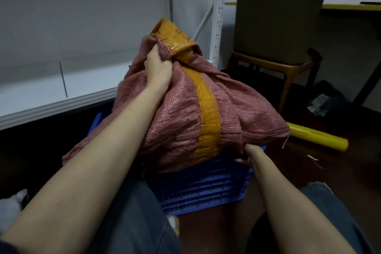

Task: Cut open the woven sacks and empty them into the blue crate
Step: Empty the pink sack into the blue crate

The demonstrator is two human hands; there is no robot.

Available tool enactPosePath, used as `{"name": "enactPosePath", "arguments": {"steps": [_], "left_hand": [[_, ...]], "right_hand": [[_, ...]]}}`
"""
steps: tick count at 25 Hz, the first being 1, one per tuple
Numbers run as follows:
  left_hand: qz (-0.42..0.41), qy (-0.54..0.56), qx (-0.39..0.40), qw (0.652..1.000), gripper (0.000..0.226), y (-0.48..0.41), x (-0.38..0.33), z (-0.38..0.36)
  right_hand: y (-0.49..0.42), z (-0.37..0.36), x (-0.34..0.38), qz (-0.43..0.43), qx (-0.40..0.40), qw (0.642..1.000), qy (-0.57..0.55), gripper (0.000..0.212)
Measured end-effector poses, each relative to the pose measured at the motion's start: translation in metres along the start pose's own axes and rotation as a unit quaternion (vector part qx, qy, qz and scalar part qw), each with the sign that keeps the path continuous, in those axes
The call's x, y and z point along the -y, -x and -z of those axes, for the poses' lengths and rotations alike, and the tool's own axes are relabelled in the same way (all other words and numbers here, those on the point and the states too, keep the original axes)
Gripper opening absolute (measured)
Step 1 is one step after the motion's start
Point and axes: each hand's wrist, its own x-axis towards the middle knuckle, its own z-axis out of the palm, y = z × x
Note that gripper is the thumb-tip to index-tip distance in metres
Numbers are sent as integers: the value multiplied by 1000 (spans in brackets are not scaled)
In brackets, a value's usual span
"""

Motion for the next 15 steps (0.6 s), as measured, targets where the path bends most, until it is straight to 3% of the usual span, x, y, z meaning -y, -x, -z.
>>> {"name": "enactPosePath", "arguments": {"steps": [6, 8, 10, 11, 13, 15], "left_hand": [[-8, 35, 29, 999, 39, 6, 0, -40], [-13, 44, 35, 998, 38, 7, -3, -52], [-11, 41, 36, 998, 38, 7, -2, -57], [-7, 41, 37, 998, 39, 6, 0, -57], [-1, 51, 41, 998, 38, 1, 10, -52], [8, 59, 56, 997, 34, 0, 18, -47]], "right_hand": [[8, 48, 7, -28, -3, 999, 25, 50], [25, 56, 20, -29, -92, 987, 126, 50], [41, 68, 36, 1, -265, 944, 196, 80], [44, 73, 44, 44, -308, 919, 242, 101], [46, 80, 51, 199, -273, 828, 448, 127], [44, 84, 55, 311, -168, 718, 600, 130]]}}
